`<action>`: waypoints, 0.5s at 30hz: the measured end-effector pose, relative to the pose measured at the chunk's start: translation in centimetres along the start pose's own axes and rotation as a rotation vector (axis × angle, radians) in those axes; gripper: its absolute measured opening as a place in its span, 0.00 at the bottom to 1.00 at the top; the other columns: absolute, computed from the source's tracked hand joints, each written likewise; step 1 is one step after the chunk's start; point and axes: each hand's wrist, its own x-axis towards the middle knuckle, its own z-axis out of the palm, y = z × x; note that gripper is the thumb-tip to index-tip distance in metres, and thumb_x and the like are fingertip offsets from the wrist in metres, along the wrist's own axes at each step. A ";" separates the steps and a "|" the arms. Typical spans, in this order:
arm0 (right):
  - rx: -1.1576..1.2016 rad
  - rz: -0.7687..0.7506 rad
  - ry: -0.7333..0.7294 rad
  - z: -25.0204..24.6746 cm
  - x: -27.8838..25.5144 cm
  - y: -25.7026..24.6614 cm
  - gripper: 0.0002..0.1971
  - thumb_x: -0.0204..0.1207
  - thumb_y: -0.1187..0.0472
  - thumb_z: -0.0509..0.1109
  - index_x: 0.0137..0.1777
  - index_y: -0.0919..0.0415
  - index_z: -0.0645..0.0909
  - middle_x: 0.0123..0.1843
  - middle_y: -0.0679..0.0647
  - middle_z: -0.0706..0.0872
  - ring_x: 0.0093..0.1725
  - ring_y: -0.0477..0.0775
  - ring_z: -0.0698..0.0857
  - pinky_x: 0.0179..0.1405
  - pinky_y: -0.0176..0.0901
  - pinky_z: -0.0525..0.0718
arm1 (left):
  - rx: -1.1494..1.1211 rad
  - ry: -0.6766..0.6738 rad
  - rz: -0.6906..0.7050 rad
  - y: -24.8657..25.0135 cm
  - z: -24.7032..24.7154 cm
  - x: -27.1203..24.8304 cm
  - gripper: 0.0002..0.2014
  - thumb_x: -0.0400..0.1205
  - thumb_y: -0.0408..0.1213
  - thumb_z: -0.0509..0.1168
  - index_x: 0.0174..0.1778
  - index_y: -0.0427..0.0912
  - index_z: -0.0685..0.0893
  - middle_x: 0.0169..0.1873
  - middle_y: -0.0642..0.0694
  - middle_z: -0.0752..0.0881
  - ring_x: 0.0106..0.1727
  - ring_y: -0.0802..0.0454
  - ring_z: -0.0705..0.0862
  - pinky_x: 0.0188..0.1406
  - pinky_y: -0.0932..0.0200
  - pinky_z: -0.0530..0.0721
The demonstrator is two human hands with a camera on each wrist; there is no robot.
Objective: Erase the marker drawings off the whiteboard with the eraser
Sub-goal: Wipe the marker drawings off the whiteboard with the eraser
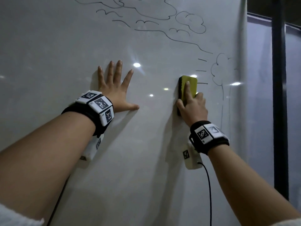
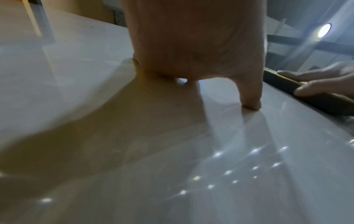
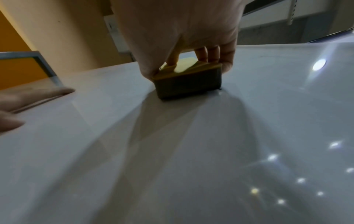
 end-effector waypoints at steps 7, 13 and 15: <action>-0.052 -0.010 -0.012 -0.5 0.5 0.3 0.33 0.82 0.45 0.55 0.83 0.43 0.42 0.68 0.63 0.67 0.67 0.65 0.68 0.57 0.58 0.77 | 0.033 0.023 0.207 5.9 0.8 0.9 0.55 0.71 0.74 0.54 0.79 0.50 0.27 0.77 0.41 0.23 0.78 0.38 0.23 0.69 0.27 0.26; -0.039 0.043 -0.017 -3.4 6.3 0.2 0.34 0.82 0.45 0.55 0.83 0.42 0.42 0.73 0.66 0.64 0.72 0.68 0.67 0.64 0.59 0.73 | 0.078 -0.007 0.181 7.7 2.4 1.6 0.59 0.68 0.77 0.55 0.79 0.48 0.26 0.76 0.38 0.22 0.76 0.35 0.22 0.67 0.26 0.25; -0.036 0.051 -0.025 -4.5 8.2 0.3 0.34 0.82 0.46 0.56 0.83 0.42 0.43 0.75 0.67 0.63 0.74 0.69 0.66 0.67 0.60 0.71 | 0.079 -0.013 0.180 7.8 2.4 1.6 0.59 0.68 0.76 0.56 0.79 0.48 0.26 0.76 0.37 0.22 0.76 0.35 0.22 0.67 0.26 0.26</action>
